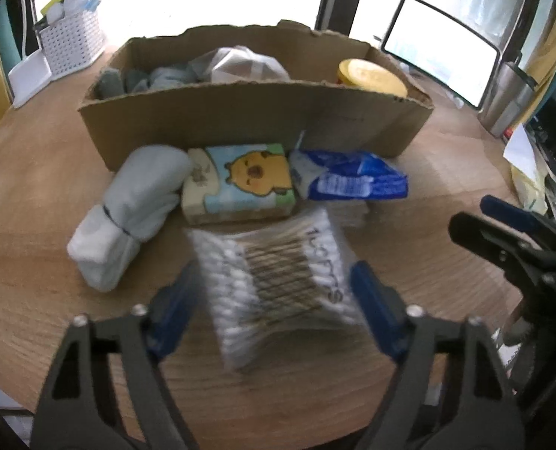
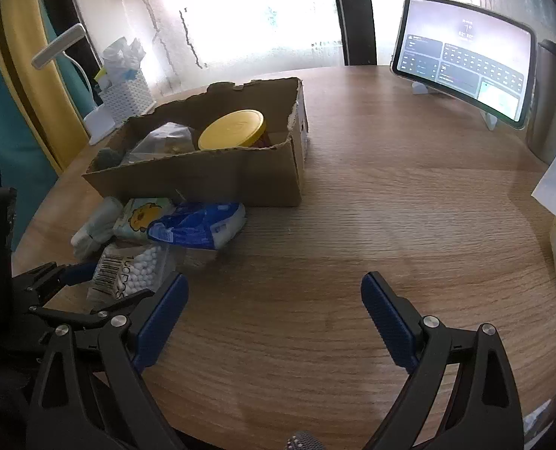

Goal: Organize objects
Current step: 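Grasp the bag of cotton swabs with the left tool, then lift the cotton swabs with the left tool while the right tool approaches the blue tissue pack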

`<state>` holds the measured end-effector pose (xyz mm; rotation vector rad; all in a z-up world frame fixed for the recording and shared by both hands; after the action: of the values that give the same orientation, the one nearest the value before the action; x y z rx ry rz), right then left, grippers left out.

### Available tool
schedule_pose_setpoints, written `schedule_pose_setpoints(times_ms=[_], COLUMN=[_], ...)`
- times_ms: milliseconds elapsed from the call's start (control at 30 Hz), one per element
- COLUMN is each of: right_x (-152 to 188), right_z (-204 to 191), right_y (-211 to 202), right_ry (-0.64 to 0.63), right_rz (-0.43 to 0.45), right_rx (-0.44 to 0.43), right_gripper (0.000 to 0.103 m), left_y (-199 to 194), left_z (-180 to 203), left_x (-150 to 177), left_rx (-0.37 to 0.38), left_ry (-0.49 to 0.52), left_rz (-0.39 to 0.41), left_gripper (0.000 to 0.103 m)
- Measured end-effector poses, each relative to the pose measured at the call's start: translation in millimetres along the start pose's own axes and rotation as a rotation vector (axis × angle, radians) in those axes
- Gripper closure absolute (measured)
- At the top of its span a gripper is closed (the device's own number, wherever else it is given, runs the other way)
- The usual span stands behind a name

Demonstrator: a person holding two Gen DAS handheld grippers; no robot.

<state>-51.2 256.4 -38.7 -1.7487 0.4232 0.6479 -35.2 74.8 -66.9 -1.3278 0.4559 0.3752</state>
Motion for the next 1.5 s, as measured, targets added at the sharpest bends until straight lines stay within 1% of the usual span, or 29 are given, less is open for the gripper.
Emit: schedule_pose_setpoints(times_ms=[67,133,233,433,567,667,1033,1500], right_x=[-1,-2,-3,-4,-5,-6,-14,-19], right_z=[-1,-2,-6,-18,-29,-36,-55,-74], right_y=[1,2,2,-2,-3,-3,8,35], right_ry=[-0.001,-0.002,-0.006,-0.015,-0.027,-0.034,-0.039,-0.05], right_rz=[-0.003,-0.005,-0.004,0.0,0.003,0.005,-0.001,-0.039], right_rx=[0.007,0.012,0.024,0.039,0.043,0.044,0.043,0.017], right_gripper=[0.008,0.008,0.008,0.008,0.008,0.008,0.008,0.008], left_y=[-3,-6,-13,-44,-63,-71,-73,-66], left_z=[-3,-5,-9,-12,-19,-24,-57,-91], left_x=[1,1,3,1,-3,-5,-14,-24], left_rx=[0.02,0.032,0.051,0.073,0.068,0.029,0.018,-0.001], left_ry=[-0.002,-0.005,0.0,0.021,0.028,0.037,0.001,-0.029], left_rz=[0.011,0.017,0.028,0.091,0.135,0.167,0.174,0.172], left_gripper=[0.029,0.03,0.03,0.03,0.03,0.03,0.03,0.03])
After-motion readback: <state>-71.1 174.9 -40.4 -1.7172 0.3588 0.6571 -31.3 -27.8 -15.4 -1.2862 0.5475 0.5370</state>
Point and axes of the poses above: each gripper's, at about its wrist camera, not at the fingertips, and y roughly the way its jaws point, z to its right, x to its underside, the point moved 1 cm from there along y, roughly the way its jaws point, and after that the axes turned 2 degrees about x, right-handed, at the moved point
